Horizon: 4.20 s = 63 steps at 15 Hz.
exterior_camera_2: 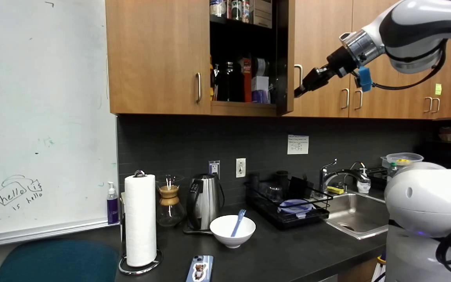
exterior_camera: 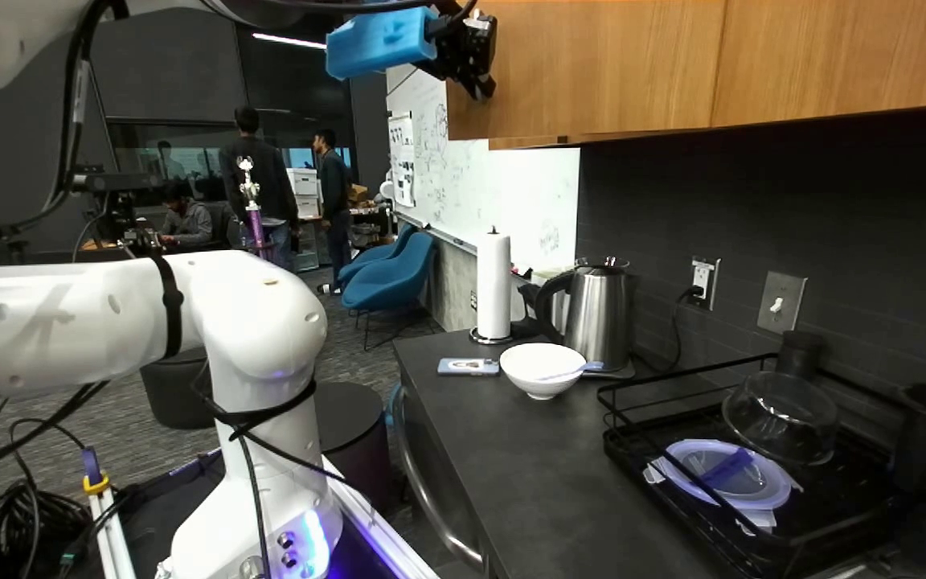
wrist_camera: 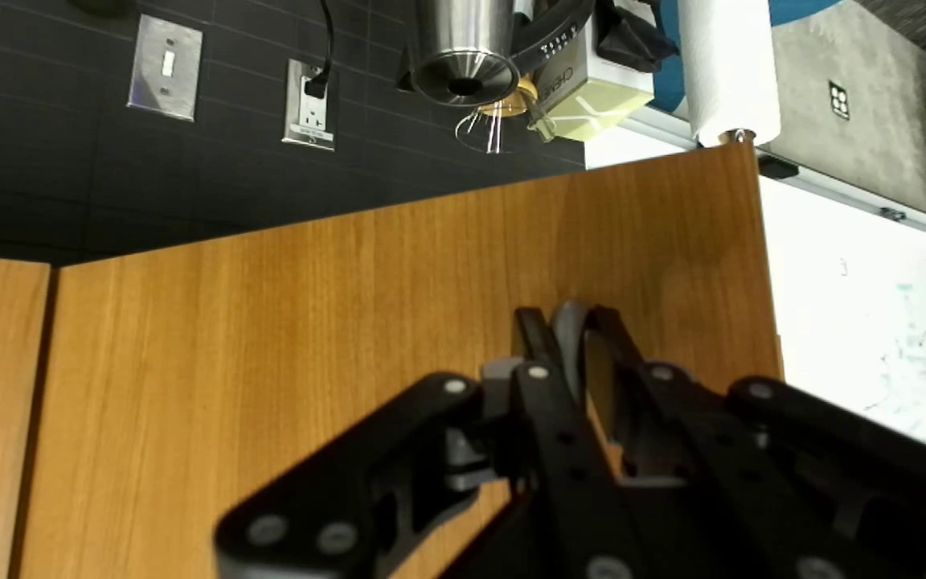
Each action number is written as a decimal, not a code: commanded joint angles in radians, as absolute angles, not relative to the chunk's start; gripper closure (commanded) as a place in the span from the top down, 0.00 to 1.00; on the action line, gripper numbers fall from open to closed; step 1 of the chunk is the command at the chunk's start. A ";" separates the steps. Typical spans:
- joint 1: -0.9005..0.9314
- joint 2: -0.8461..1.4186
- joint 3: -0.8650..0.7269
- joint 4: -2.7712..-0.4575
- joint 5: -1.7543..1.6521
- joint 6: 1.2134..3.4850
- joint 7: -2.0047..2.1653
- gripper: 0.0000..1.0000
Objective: Open the cupboard's right door halfway
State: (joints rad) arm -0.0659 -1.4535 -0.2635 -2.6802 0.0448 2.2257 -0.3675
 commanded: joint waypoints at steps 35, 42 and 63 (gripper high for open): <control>-0.035 -1.571 -0.016 -2.847 -0.015 2.278 -0.185 0.04; -0.067 -1.609 0.031 -2.846 -0.039 2.244 -0.106 0.04; -0.098 -1.617 0.078 -2.820 -0.051 2.236 -0.021 0.29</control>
State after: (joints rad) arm -0.0919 -1.4510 -0.0349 -2.7679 -0.0047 2.3977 -0.0375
